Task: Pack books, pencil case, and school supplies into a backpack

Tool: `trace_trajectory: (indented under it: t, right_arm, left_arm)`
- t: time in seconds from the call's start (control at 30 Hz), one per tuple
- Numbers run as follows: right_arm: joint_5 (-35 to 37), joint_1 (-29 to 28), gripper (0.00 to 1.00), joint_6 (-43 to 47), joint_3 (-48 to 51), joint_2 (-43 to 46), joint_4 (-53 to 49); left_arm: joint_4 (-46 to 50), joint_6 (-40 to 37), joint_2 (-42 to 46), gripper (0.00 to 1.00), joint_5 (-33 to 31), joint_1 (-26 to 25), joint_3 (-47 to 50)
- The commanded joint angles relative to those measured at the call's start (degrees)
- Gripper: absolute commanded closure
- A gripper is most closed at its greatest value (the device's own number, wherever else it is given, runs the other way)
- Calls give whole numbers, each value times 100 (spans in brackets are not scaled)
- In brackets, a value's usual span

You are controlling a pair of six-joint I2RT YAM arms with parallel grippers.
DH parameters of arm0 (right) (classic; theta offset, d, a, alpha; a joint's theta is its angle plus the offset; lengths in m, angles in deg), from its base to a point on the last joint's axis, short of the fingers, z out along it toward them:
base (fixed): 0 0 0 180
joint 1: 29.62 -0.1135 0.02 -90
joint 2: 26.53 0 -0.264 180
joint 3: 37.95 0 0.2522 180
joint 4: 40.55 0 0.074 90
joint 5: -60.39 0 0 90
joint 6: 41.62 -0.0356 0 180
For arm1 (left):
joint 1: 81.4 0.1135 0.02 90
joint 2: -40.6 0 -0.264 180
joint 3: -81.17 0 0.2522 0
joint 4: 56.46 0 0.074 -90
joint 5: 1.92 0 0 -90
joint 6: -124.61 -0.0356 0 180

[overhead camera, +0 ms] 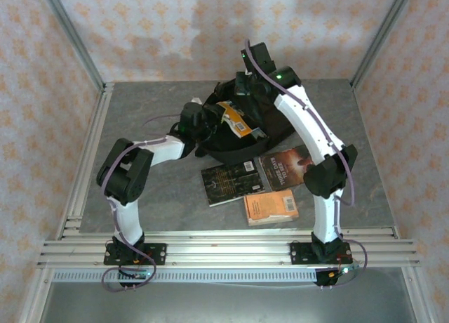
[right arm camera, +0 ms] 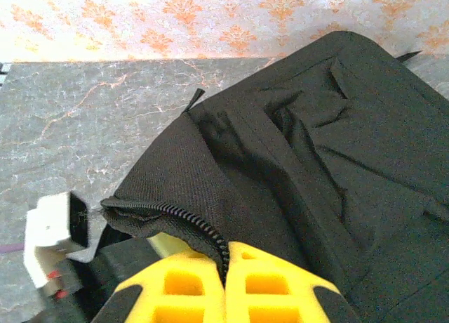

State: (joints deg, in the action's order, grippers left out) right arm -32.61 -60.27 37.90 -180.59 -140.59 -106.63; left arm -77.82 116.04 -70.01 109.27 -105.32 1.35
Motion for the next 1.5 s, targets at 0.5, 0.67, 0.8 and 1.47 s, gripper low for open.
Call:
trace_trajectory:
  t: [0.5, 0.67, 0.8, 1.47]
  right_arm:
    - [396, 24, 100, -875, 480, 121, 935]
    - [169, 168, 100, -1214, 460, -68, 1121]
    - [-497, 191, 100, -1376, 415, -338, 1319]
    - [1044, -512, 16, -305, 2271, 847, 1139]
  left_arm:
    - [2900, -1657, 389, 34, 6, -3, -1211]
    - [3592, -1964, 1157, 31, 95, 303, -826]
    - [4444, -2334, 1982, 31, -91, 371, -576]
    - [6763, -4038, 4904, 35, -888, -152, 602]
